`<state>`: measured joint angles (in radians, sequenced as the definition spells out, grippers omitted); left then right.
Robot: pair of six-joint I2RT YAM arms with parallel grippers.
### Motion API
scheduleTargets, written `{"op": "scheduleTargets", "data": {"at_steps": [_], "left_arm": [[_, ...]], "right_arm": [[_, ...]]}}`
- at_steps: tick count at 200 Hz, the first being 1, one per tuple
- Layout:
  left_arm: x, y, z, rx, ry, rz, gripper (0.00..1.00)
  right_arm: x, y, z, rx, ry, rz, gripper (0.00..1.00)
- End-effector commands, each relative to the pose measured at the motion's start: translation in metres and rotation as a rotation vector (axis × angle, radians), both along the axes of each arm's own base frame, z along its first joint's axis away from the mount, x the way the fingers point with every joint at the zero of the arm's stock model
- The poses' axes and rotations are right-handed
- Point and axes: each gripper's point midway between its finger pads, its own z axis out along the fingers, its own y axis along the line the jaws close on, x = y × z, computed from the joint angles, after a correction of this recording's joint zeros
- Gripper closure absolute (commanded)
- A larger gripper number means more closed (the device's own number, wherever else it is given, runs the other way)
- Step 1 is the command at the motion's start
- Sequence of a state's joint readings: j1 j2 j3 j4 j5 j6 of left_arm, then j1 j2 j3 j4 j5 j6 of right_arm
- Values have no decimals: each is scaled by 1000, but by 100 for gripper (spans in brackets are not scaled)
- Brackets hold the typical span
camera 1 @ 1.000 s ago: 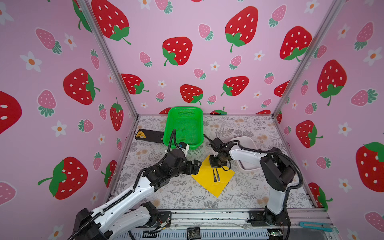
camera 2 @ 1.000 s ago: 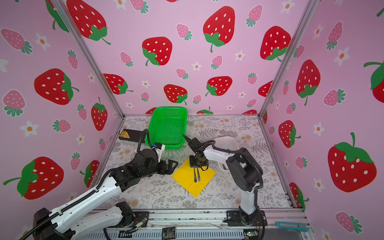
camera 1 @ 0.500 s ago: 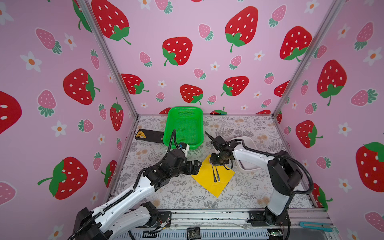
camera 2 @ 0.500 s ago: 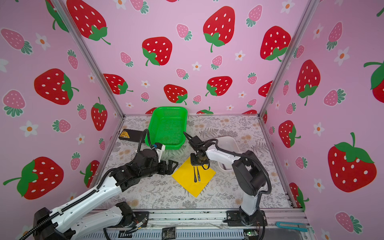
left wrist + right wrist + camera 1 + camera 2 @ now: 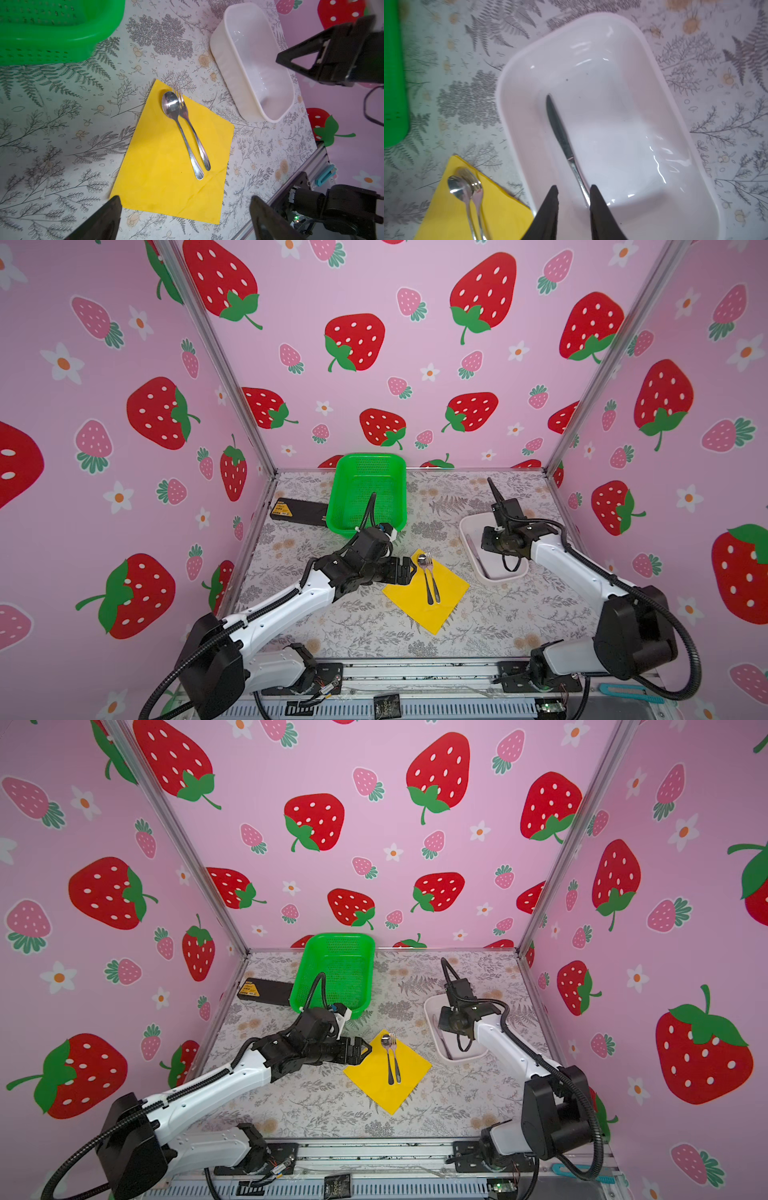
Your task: Place the utensils on the paper napkin and roll it up
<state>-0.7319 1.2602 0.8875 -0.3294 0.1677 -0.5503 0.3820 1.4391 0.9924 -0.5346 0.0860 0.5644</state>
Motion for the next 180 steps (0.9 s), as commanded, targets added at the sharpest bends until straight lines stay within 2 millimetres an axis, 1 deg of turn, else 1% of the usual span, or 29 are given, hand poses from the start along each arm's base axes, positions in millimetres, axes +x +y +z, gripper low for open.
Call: {"op": "scheduleTargets", "data": {"at_steps": [1,20,53,66,95,114,124,129,156,180], "left_arm": [[10,-26,20,-50,-24,-37,1],[17,-43,18,-49,-13,-48,1],[26,-79,16,-35,-6,-77,1],[28,-94,16,-30,-6,-91,1],[31,-115,18,-15,-10,-114,1],[33,-121,19,-8,-9,-121,1],[33,-122,18,-8,-7,-121,1],[37,-119,18,7,-21,-100,1],[40,-115,18,21,-36,-83,1],[42,-116,18,25,-40,-84,1]], "right_arm": [[-4,8,-20,21,81,128,71],[-3,10,-37,19,137,178,71],[1,14,-51,31,183,235,71],[2,19,-56,47,194,265,71],[2,23,-72,48,236,302,70],[3,25,-77,45,257,314,70],[4,25,-78,44,263,316,70],[3,25,-78,41,266,315,70],[-5,20,-81,19,290,311,69],[-14,13,-92,-32,326,314,70]]}}
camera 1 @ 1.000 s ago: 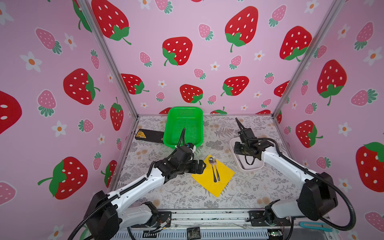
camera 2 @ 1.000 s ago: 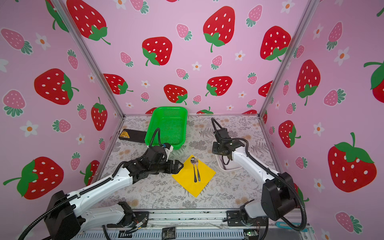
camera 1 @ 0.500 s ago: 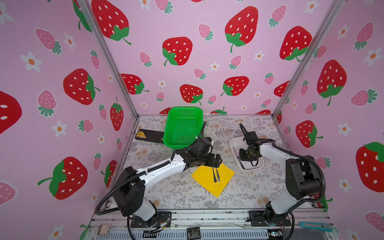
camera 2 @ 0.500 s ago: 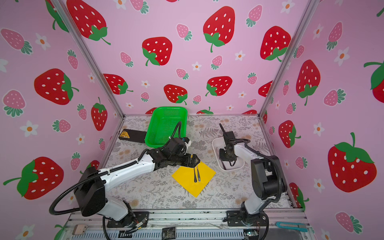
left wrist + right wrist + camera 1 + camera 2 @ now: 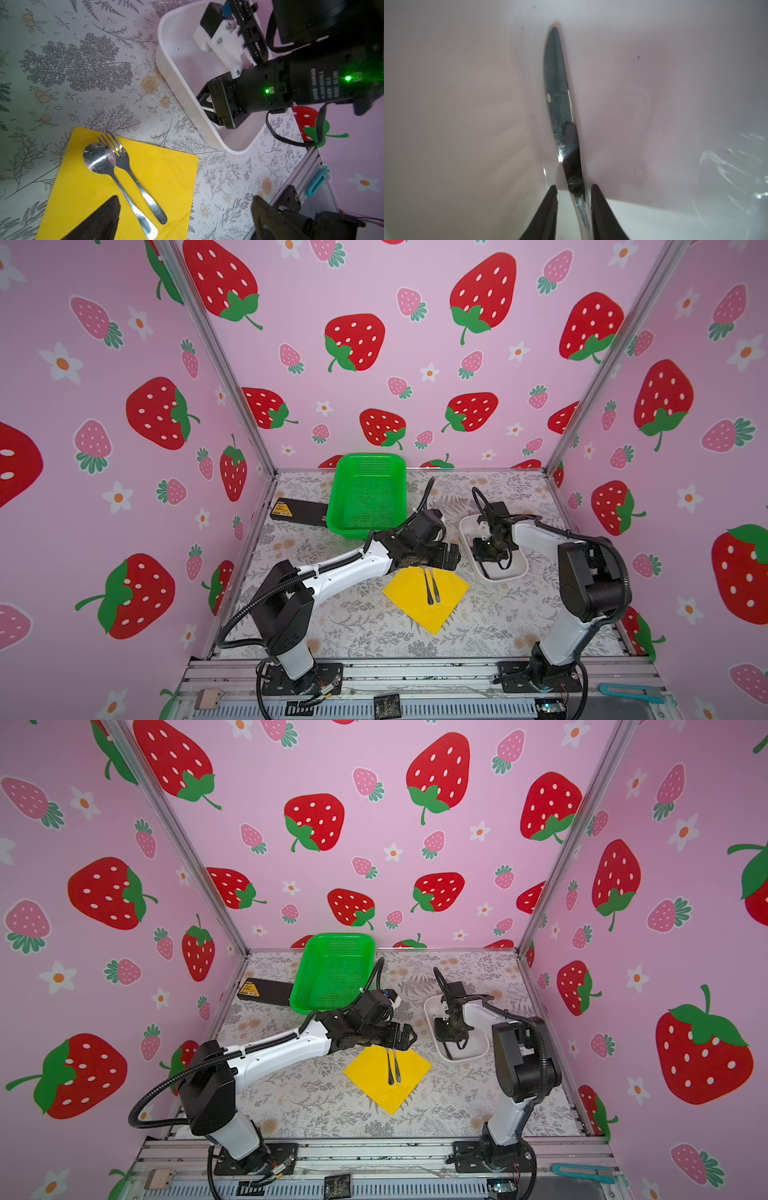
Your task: Place the utensils on the paper napkin and roll it up
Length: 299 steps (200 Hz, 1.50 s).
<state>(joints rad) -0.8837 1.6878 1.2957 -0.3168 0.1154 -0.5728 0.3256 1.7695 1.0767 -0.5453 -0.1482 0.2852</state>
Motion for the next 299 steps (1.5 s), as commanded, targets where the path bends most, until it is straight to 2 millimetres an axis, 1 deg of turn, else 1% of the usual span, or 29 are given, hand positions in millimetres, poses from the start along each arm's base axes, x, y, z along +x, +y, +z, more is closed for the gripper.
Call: {"op": "scheduleTargets", "data": {"at_steps": [1,12,19,43,58,84,105,112,136,153,165,174,188,203,219,239,249,267,281,299], "left_arm": [[8,-2,14,1,-31,15,1],[8,-4,14,1,-29,8,1],[8,-5,14,3,-28,3,1],[8,-5,15,8,-32,-5,1],[8,-4,15,12,-36,-1,1],[8,0,16,17,-43,8,1],[7,5,16,22,-46,18,1],[7,7,17,22,-51,22,1],[7,12,17,30,-61,36,1],[7,15,18,30,-64,38,1],[6,15,18,28,-67,37,1],[6,16,18,27,-67,38,1],[6,16,19,21,-72,36,1],[4,18,20,16,-74,31,1],[1,19,21,13,-77,25,1],[-1,22,23,14,-83,21,1],[-2,23,26,18,-87,15,1],[-3,25,34,30,-95,2,1],[-5,29,35,42,-91,8,1],[-8,34,35,35,-90,18,1]], "right_arm": [[-16,-9,-10,-69,49,36,70],[-18,-11,-15,-95,57,45,70],[-18,-16,-18,-128,61,40,70],[-14,-26,-21,-191,38,16,74],[-8,-31,-20,-217,11,-12,76],[6,-31,-16,-206,-23,-54,80],[18,-35,-11,-208,-56,-97,82],[23,-36,-8,-207,-69,-106,83],[28,-34,-2,-193,-78,-96,85],[24,-29,3,-163,-59,-77,83],[17,-27,7,-144,-41,-72,80],[11,-27,10,-136,-29,-72,76],[1,-25,9,-124,9,-61,71],[-9,-30,7,-149,52,-55,70],[-12,-35,10,-173,54,-63,69],[-10,-32,19,-148,32,-61,65],[-9,-31,20,-144,31,-59,64],[-15,-35,14,-162,46,-71,64],[-21,-39,7,-178,63,-74,64],[-24,-40,3,-184,74,-70,64]]}}
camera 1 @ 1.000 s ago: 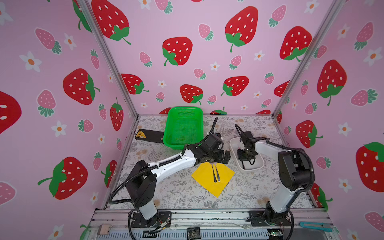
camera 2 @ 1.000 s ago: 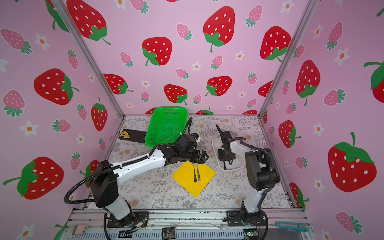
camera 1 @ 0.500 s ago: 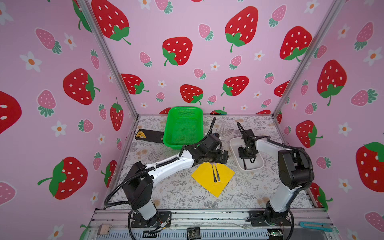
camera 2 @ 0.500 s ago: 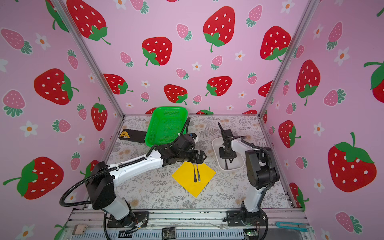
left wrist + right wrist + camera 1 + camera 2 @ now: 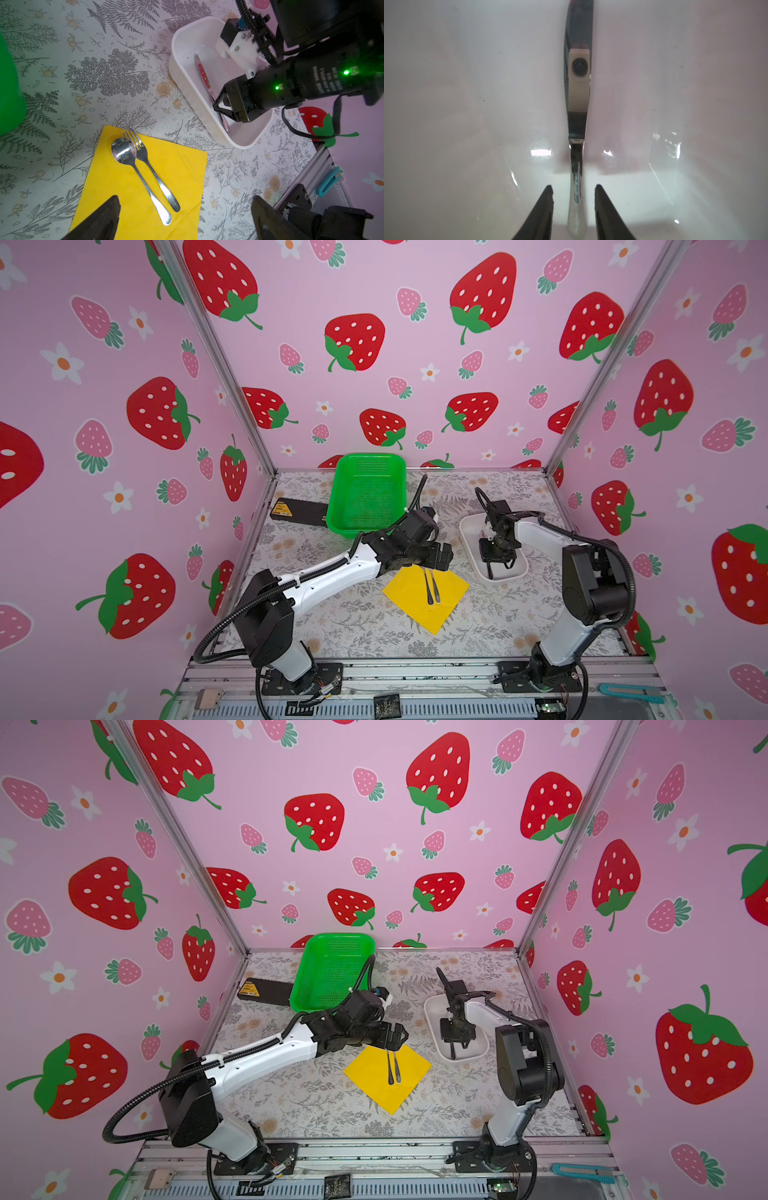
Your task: Place the utensils on the paper napkin and roll it up
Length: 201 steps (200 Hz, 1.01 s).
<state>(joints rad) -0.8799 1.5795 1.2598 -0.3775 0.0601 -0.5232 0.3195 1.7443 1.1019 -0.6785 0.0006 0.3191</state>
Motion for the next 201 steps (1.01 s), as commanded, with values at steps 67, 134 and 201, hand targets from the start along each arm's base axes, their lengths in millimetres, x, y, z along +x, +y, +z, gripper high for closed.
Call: {"op": "scheduleTargets", "data": {"at_steps": [67,134,201], "left_arm": [[8,3,33,-19,-35,14,1],[7,7,30,-28,-31,25,1],[7,16,27,-26,-37,36,1]], "right_arm": [[-10,-13,-9,-55,23,-33,63],[6,-17,6,-73,-71,-65,64],[6,-13,24,-37,-117,-40,64]]}}
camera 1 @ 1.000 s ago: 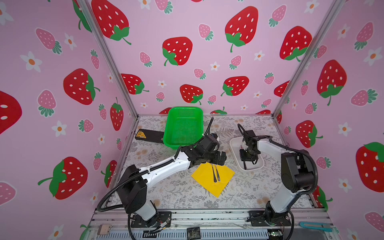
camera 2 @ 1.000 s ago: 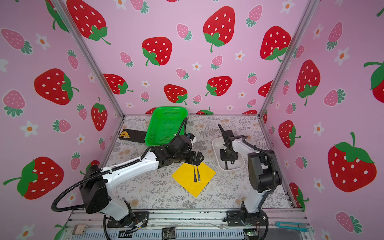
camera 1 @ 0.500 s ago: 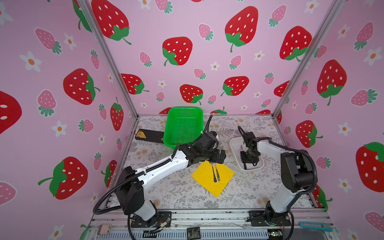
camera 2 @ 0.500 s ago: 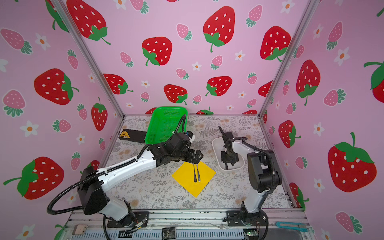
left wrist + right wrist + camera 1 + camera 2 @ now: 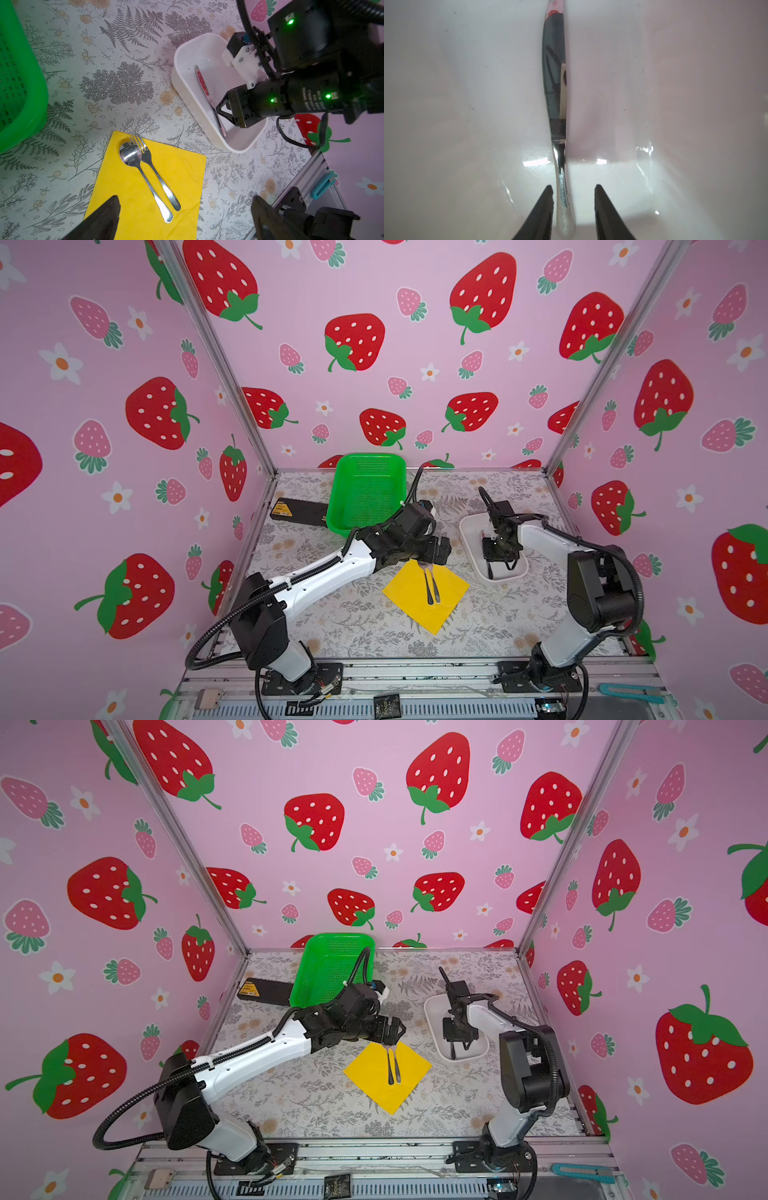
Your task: Place the utensils on the paper napkin and roll it up
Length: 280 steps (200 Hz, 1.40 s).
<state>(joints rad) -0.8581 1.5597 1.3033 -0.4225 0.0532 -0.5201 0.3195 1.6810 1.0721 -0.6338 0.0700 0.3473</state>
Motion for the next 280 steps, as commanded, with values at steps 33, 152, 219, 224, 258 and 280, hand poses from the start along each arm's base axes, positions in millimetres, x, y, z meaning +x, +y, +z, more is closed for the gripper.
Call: {"op": "scheduleTargets", "data": {"at_steps": [33,152,219,224,258,280], "left_arm": [[-3,15,11,-30,-35,25,1],[4,17,-2,-65,8,20,1],[7,17,-7,-62,20,16,1],[8,17,-7,-60,21,17,1],[7,18,-10,-60,28,22,1],[8,20,-8,-61,23,28,1]], "right_arm": [[-7,4,14,45,-5,16,64],[-1,16,-14,79,154,12,73],[-3,2,-33,-18,189,3,77],[-4,1,-34,-22,194,2,77],[-16,-5,-54,-56,260,3,81],[-23,-6,-63,-65,287,9,82]]}}
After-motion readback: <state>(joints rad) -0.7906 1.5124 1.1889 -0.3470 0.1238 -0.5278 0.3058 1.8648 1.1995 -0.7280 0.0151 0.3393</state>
